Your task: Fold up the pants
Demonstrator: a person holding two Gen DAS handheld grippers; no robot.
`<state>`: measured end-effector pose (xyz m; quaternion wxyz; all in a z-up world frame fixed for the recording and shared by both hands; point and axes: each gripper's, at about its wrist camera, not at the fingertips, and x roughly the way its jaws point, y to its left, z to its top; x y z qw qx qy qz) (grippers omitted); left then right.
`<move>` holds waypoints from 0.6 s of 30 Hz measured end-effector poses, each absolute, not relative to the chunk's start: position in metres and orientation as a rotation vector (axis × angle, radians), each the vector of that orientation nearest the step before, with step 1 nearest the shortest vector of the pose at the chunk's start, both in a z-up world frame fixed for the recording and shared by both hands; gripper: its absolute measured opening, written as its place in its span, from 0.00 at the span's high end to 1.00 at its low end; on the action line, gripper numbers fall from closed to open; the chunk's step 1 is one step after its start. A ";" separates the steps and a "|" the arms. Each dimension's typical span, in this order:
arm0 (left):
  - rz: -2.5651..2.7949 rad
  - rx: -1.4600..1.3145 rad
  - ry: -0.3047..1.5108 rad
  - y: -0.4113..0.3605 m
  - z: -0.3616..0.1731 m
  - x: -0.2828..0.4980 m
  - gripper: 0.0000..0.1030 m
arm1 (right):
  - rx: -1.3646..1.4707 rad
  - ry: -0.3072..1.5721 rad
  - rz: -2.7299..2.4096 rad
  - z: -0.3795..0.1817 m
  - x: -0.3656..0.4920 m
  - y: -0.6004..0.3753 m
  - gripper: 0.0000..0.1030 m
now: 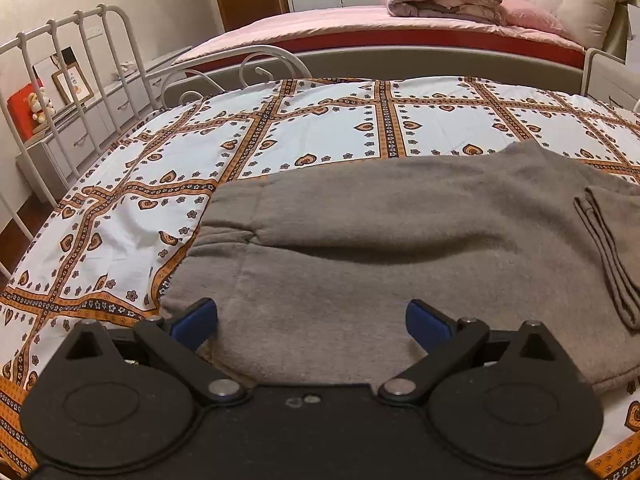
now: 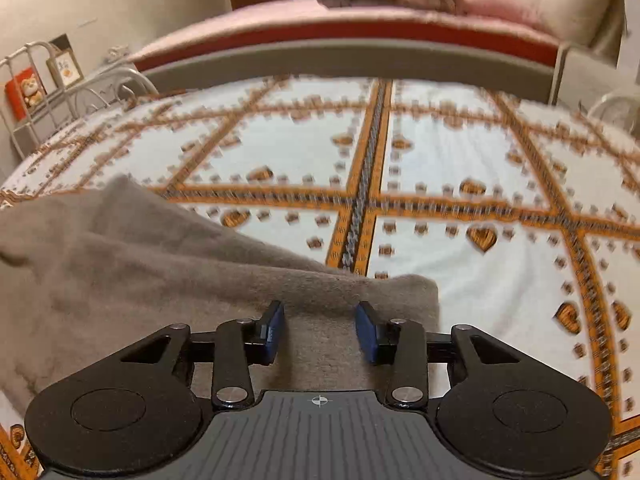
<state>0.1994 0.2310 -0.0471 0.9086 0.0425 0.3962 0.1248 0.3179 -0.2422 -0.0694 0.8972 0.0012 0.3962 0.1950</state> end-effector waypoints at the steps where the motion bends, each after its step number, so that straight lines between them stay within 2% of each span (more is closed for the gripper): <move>1: 0.256 0.087 0.817 0.231 -0.047 0.199 0.08 | 0.001 0.802 0.420 -0.062 0.311 -0.246 0.61; 5: 0.250 0.087 0.820 0.234 -0.047 0.196 0.08 | -0.042 0.852 0.476 -0.055 0.286 -0.263 0.60; 8: 0.257 0.079 0.828 0.238 -0.048 0.195 0.08 | -0.146 0.969 0.504 -0.078 0.271 -0.262 0.60; 14: 0.264 0.085 0.834 0.239 -0.049 0.190 0.08 | -0.049 0.919 0.522 -0.066 0.254 -0.277 0.60; 15: 0.267 0.083 0.834 0.241 -0.048 0.189 0.08 | -0.067 0.962 0.526 -0.075 0.251 -0.276 0.59; 18: 0.294 0.052 0.833 0.248 -0.048 0.186 0.08 | -0.102 0.925 0.523 -0.071 0.245 -0.273 0.59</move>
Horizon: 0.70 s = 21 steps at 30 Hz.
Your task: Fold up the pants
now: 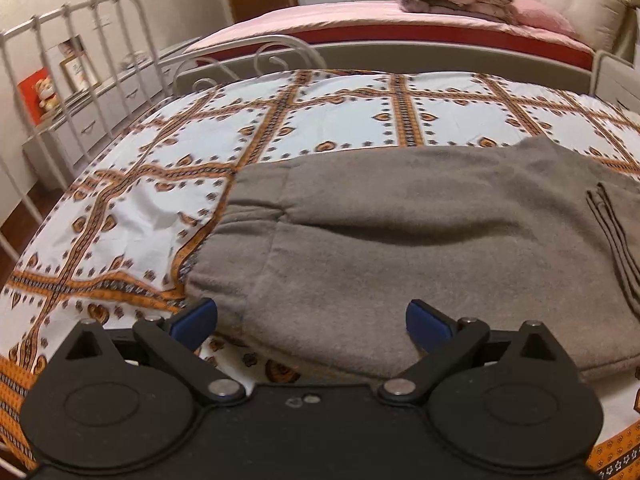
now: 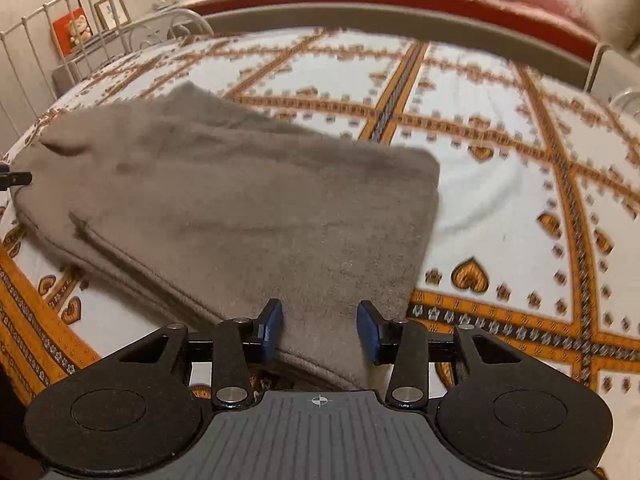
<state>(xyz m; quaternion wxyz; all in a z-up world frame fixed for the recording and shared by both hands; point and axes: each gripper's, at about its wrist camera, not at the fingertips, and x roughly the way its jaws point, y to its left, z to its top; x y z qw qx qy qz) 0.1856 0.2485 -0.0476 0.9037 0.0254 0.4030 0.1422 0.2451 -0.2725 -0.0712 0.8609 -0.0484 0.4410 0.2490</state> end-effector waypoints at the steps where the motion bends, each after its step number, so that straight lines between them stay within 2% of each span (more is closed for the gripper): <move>1: 0.306 0.036 0.830 0.252 -0.046 0.183 0.08 | -0.068 0.896 0.527 -0.064 0.244 -0.274 0.59; 9: 0.366 -0.222 0.810 0.295 -0.041 0.157 0.11 | 0.014 0.788 0.634 -0.054 0.239 -0.252 0.58; 10: 0.372 -0.253 0.812 0.300 -0.042 0.154 0.12 | -0.008 0.807 0.654 -0.058 0.239 -0.242 0.56; 11: 0.380 -0.285 0.811 0.304 -0.043 0.152 0.12 | -0.067 0.872 0.646 -0.068 0.242 -0.229 0.47; 13: 0.387 -0.378 0.804 0.314 -0.045 0.147 0.14 | -0.137 0.880 0.618 -0.079 0.240 -0.218 0.46; 16: 0.364 -0.514 0.788 0.326 -0.048 0.141 0.14 | -0.050 0.858 0.646 -0.064 0.240 -0.221 0.46; 21: 0.340 -0.480 0.793 0.315 -0.049 0.150 0.16 | 0.003 0.812 0.634 -0.057 0.237 -0.231 0.45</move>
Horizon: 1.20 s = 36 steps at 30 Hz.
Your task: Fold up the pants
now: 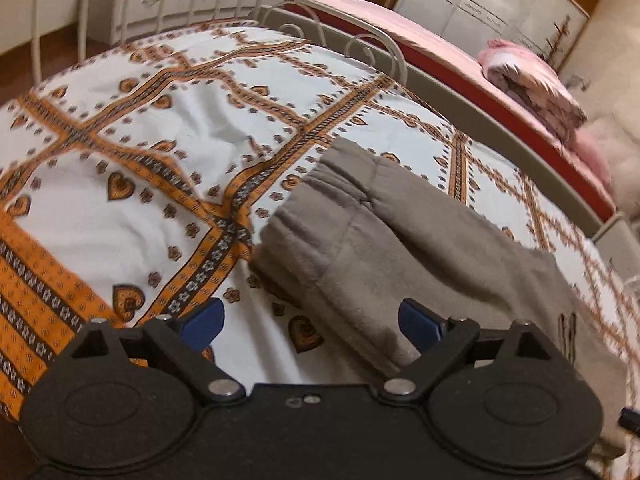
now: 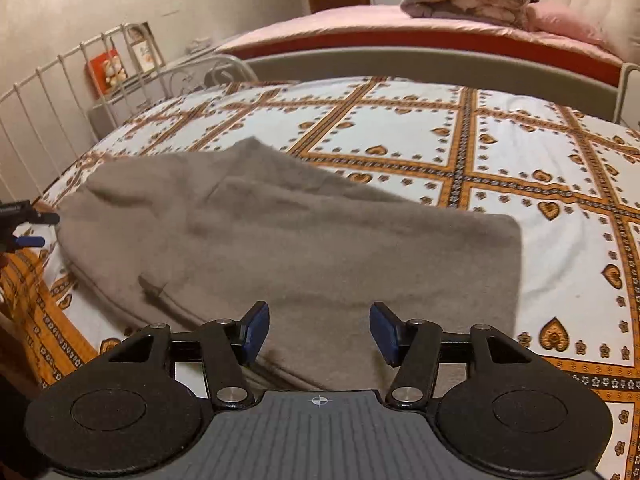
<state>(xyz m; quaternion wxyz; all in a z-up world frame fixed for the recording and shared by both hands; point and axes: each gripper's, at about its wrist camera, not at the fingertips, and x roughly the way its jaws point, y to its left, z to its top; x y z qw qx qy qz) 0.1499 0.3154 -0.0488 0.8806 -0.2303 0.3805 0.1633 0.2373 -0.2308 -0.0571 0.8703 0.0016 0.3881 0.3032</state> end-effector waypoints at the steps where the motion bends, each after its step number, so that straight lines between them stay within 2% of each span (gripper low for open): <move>1: 0.338 -0.463 0.799 0.312 -0.049 0.152 0.16 | 0.011 0.815 0.630 -0.057 0.238 -0.232 0.45; 3: 0.346 -0.429 0.821 0.307 -0.052 0.158 0.16 | 0.031 0.817 0.619 -0.056 0.240 -0.236 0.41; 5: 0.347 -0.421 0.825 0.305 -0.053 0.160 0.16 | 0.058 0.819 0.610 -0.056 0.241 -0.240 0.32; 12: 0.338 -0.436 0.831 0.308 -0.061 0.163 0.16 | 0.165 0.786 0.582 -0.050 0.246 -0.261 0.28; 14: 0.336 -0.435 0.829 0.309 -0.063 0.165 0.16 | 0.191 0.782 0.571 -0.049 0.249 -0.266 0.24; 19: 0.328 -0.475 0.825 0.312 -0.068 0.170 0.16 | 0.194 0.796 0.568 -0.053 0.254 -0.264 0.24; 26: 0.310 -0.686 0.759 0.330 -0.084 0.169 0.19 | 0.127 0.817 0.596 -0.060 0.249 -0.252 0.24; 29: 0.303 -0.760 0.691 0.337 -0.082 0.164 0.30 | 0.139 0.821 0.588 -0.062 0.250 -0.257 0.23; 36: 0.269 -0.917 0.585 0.346 -0.081 0.157 0.31 | 0.149 0.832 0.572 -0.064 0.256 -0.265 0.23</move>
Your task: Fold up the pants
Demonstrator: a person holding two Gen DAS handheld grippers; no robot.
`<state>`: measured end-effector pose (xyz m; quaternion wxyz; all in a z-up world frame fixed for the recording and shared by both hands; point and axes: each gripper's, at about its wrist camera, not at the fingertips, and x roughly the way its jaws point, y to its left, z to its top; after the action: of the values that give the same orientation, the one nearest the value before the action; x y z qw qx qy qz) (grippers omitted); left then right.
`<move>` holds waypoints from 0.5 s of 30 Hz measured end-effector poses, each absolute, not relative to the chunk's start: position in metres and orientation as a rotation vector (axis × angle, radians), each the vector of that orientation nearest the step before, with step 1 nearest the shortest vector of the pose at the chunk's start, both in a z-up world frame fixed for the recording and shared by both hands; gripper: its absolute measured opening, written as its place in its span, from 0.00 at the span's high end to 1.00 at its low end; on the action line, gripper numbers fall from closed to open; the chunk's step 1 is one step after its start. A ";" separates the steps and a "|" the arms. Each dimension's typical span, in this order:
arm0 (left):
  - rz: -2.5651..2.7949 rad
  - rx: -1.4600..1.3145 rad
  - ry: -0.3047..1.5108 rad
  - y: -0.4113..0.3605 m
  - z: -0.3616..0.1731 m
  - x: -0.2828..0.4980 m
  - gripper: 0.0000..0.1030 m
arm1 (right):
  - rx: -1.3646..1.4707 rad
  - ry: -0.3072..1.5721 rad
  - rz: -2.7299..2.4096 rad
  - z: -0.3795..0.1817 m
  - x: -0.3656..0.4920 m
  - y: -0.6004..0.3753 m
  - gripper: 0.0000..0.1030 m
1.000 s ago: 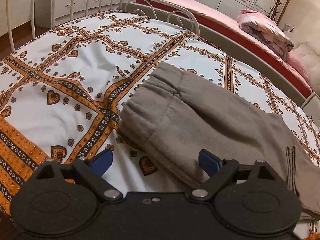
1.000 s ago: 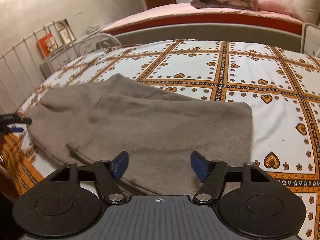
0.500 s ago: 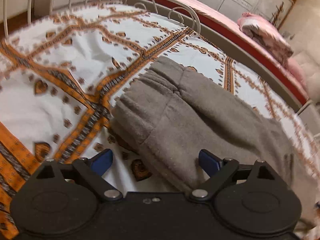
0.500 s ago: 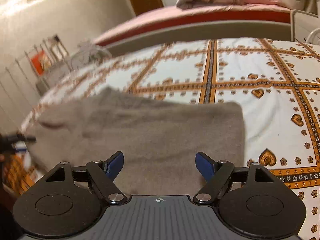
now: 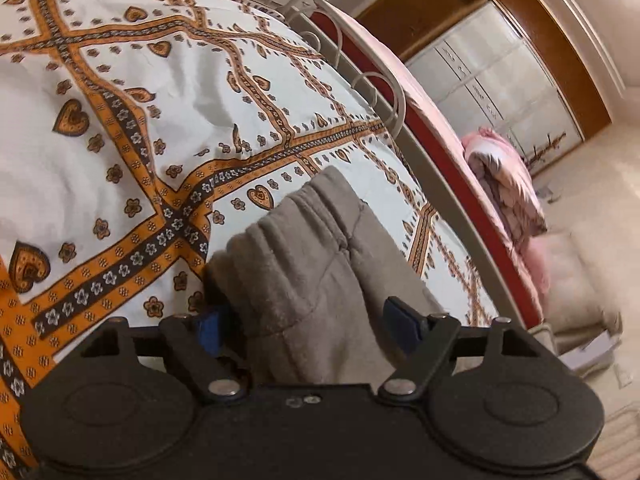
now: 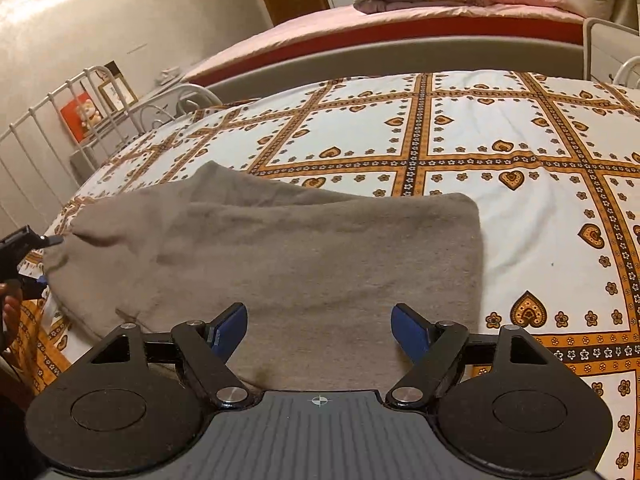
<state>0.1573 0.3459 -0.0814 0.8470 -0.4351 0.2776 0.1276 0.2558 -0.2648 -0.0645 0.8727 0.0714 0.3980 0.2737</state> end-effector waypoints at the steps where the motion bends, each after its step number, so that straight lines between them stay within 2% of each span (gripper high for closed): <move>1: 0.256 -0.931 0.586 0.344 -0.079 0.153 0.31 | 0.148 0.833 0.570 -0.065 0.256 -0.265 0.23; 4: 0.226 -0.979 0.610 0.344 -0.078 0.147 0.32 | 0.153 0.835 0.567 -0.065 0.257 -0.267 0.23; 6: 0.241 -0.989 0.664 0.348 -0.092 0.156 0.41 | 0.155 0.833 0.566 -0.065 0.259 -0.266 0.23; 7: 0.238 -0.986 0.659 0.351 -0.096 0.160 0.40 | 0.156 0.835 0.566 -0.065 0.260 -0.265 0.23; 15: 0.127 -0.991 0.469 0.366 -0.115 0.193 0.40 | 0.150 0.839 0.575 -0.067 0.262 -0.260 0.23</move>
<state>0.1928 0.3661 -0.1147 0.8516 -0.4707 0.2228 0.0602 0.2617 -0.2601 -0.0666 0.8708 0.0715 0.4013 0.2749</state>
